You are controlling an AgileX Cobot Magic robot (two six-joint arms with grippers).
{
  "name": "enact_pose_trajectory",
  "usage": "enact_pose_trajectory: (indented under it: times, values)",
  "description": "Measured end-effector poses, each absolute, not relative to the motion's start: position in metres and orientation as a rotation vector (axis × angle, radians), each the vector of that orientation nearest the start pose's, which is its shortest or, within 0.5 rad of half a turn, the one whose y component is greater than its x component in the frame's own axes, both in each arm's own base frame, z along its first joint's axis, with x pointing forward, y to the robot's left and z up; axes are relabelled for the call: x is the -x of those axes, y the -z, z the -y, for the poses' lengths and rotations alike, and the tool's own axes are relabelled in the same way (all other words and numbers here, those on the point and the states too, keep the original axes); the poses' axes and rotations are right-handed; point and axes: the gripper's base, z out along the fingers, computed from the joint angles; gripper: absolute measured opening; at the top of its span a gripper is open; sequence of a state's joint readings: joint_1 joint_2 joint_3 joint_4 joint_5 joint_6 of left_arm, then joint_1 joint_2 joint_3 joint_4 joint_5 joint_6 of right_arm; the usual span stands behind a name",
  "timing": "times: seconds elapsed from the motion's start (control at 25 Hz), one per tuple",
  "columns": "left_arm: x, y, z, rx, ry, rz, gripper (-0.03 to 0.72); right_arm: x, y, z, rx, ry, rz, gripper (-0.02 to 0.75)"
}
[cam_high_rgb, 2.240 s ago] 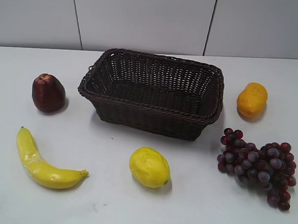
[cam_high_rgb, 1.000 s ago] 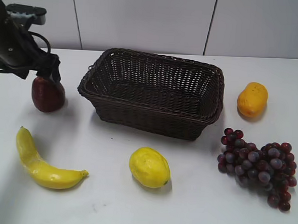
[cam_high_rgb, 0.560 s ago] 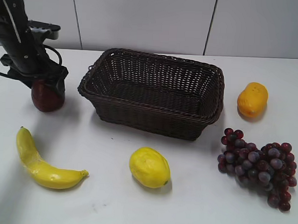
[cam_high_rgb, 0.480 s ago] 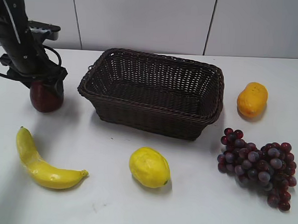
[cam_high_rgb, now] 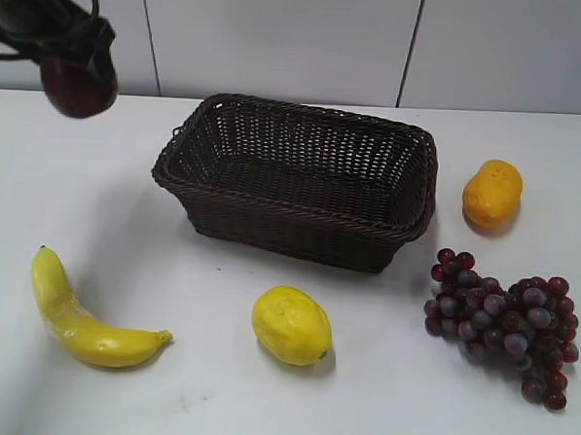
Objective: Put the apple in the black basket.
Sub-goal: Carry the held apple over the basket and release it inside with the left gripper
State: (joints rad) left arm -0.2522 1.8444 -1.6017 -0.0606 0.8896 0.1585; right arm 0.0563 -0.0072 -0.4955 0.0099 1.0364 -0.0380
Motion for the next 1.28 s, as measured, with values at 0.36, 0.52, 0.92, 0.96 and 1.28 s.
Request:
enact_pose_trajectory:
  times: [0.36, 0.52, 0.92, 0.96, 1.28]
  values:
    - [-0.377, -0.323, 0.212, -0.737, 0.268, -2.310, 0.593, 0.005, -0.278, -0.001, 0.096, -0.023, -2.015, 0.571]
    - [-0.377, -0.288, 0.246, -0.806, 0.315, -2.342, 0.593, 0.005, -0.278, -0.001, 0.096, -0.023, -2.015, 0.571]
    - [-0.393, -0.190, 0.272, -0.782, 0.409, -2.551, 0.593, 0.005, -0.278, -0.001, 0.096, -0.023, -2.015, 0.571]
    - [-0.394, -0.185, 0.273, -0.784, 0.406, -2.561, 0.592, 0.005, -0.278, -0.001, 0.096, -0.023, -2.015, 0.571]
    - [-0.398, -0.176, 0.275, -0.779, 0.405, -2.562, 0.679, 0.005, -0.278, -0.001, 0.096, -0.023, -2.015, 0.571]
